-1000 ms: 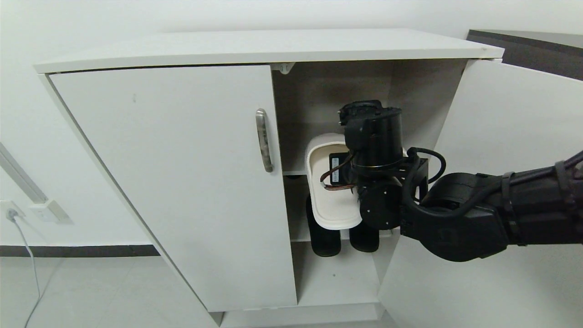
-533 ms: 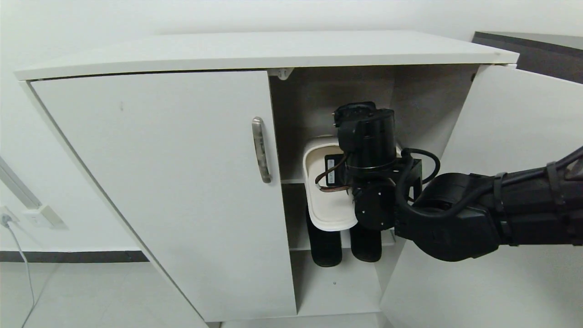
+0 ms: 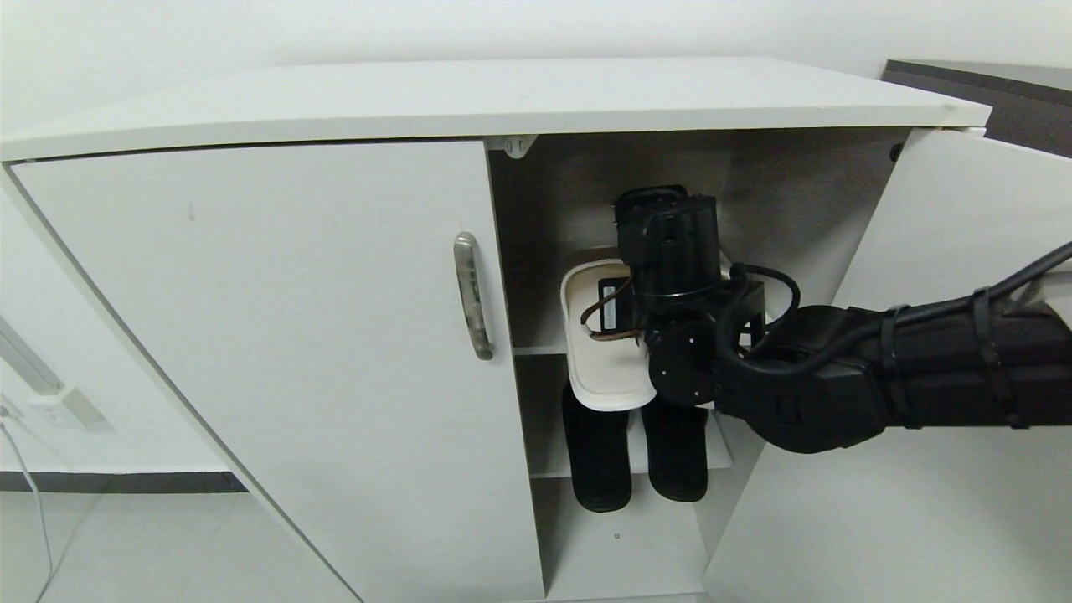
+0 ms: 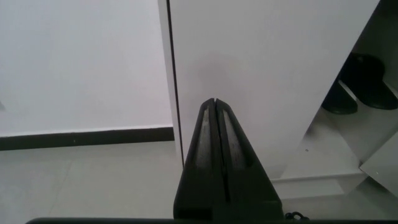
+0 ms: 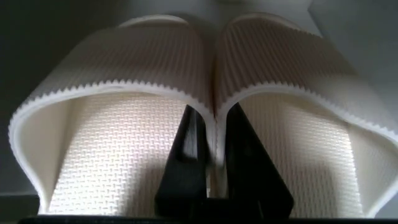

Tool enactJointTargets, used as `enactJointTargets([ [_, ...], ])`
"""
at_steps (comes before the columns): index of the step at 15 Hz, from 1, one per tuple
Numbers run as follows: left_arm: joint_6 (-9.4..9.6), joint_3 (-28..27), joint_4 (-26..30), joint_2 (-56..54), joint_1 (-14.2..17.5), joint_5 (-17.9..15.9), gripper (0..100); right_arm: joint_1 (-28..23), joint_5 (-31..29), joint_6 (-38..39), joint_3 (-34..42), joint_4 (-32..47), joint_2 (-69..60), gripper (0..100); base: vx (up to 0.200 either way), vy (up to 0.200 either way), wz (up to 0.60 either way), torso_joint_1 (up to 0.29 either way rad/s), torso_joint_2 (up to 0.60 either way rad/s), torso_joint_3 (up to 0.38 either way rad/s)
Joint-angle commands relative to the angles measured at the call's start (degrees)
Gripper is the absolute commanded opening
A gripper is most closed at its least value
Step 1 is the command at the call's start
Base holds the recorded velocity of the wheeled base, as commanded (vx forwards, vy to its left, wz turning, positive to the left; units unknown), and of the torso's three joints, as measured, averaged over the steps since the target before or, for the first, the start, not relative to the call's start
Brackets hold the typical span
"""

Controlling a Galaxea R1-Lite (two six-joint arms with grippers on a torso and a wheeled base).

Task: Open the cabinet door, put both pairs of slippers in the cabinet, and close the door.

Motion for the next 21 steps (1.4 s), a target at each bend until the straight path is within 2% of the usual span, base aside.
enactJointTargets([
  [1, -0.07, 0.0, 0.0, 0.1, 0.0, 0.0, 0, -1.5, 1.5, 0.4, -5.1, 4.1, 2.4, 0, 0.0, 0.0, 0.0, 0.0, 0.0, 0.0],
  [7, -0.07, 0.0, 0.0, 0.1, 0.0, 0.1, 0, -5.0, 3.6, 0.5, -18.0, 8.1, 9.0, 0, 0.0, 0.0, 0.0, 0.0, 0.0, 0.0],
  [11, -0.07, 0.0, 0.0, 0.1, 0.0, 0.1, 0, -5.7, 4.6, 0.6, -22.6, 9.2, 11.0, 0, 0.0, 0.0, 0.0, 0.0, 0.0, 0.0],
  [14, -0.15, 0.0, 0.0, 0.1, 0.0, 0.2, 0, -6.4, 5.9, 4.0, -26.7, 16.1, 11.9, 0, 0.0, 0.0, 0.0, 0.0, 0.0, 0.0],
  [16, -0.15, 0.0, 0.0, 0.1, 0.0, 0.2, 0, -6.5, 7.4, 6.1, -28.1, 19.5, 12.1, 0, 0.0, 0.0, 0.0, 0.0, 0.0, 0.0],
  [21, -0.15, 0.0, 0.0, 0.1, 0.0, 0.2, 0, -6.5, 7.5, 5.5, -28.2, 19.6, 12.5, 0, 0.0, 0.0, 0.0, 0.0, 0.0, 0.0],
])
